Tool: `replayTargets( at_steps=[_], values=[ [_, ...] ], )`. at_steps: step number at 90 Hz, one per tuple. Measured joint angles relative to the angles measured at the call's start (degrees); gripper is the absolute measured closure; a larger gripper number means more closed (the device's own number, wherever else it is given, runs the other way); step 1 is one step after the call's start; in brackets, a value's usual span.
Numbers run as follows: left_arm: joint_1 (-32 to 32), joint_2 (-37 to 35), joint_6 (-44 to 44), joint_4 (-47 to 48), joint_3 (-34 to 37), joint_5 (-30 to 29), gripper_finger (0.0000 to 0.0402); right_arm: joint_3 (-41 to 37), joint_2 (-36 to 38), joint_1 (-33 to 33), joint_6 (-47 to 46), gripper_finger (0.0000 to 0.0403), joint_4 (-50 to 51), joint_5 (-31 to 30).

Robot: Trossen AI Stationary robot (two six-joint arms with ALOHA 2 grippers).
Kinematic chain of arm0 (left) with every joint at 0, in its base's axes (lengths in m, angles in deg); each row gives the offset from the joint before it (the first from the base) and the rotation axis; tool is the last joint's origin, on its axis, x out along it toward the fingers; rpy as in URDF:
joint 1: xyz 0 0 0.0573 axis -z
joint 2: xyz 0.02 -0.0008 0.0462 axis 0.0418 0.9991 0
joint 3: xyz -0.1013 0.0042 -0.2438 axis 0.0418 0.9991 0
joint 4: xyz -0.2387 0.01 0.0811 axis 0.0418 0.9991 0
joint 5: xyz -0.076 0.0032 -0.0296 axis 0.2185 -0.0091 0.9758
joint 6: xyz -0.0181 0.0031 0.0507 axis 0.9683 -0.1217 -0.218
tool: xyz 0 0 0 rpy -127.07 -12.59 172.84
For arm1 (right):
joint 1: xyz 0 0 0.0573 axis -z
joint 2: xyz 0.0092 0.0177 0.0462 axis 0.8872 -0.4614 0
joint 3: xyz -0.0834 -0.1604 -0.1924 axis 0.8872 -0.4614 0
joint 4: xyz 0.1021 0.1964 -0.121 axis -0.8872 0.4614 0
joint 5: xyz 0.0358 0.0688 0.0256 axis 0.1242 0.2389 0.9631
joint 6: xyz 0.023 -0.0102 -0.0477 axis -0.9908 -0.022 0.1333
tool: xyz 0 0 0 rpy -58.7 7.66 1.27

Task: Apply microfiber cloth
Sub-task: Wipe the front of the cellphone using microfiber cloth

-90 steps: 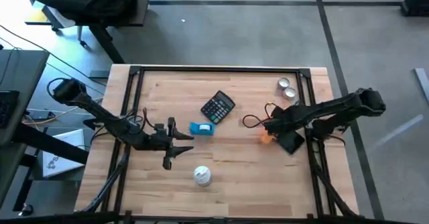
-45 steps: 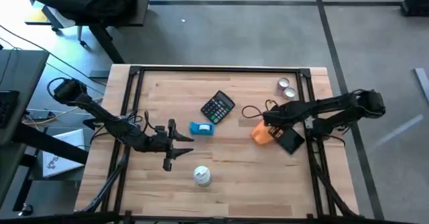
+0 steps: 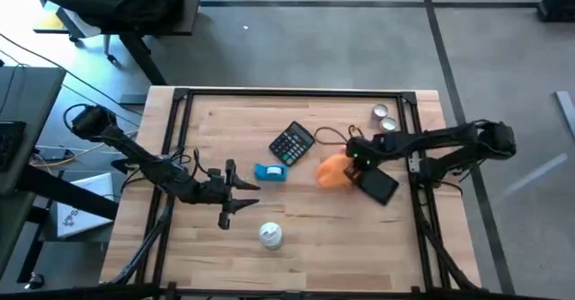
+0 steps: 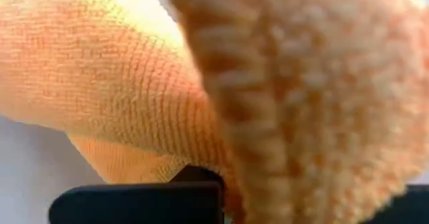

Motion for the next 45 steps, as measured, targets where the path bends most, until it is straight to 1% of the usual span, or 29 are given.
replayTargets(
  at_steps=[8,19,34,40,45],
  values=[
    [0.0,0.0,0.5,0.0,0.0,0.0,0.0268,0.0,0.0,2.7,-0.1,0.0403,5.9,-1.9],
    [0.0,0.0,0.5,0.1,0.0,0.0,0.0268,0.0,0.0,3.7,-1.5,0.0403,13.9,-0.5],
    [0.0,0.0,0.5,0.1,0.0,0.0,0.0268,0.0,0.1,-0.6,-3.6,0.0403,19.5,5.5],
    [0.0,0.0,0.5,0.1,0.0,0.0,0.0268,0.0,0.2,-3.3,-5.3,0.0403,18.9,7.2],
    [0.0,0.0,0.5,0.1,0.0,0.0,0.0268,-0.1,0.6,-5.4,-5.9,0.0403,15.5,8.2]
  ],
)
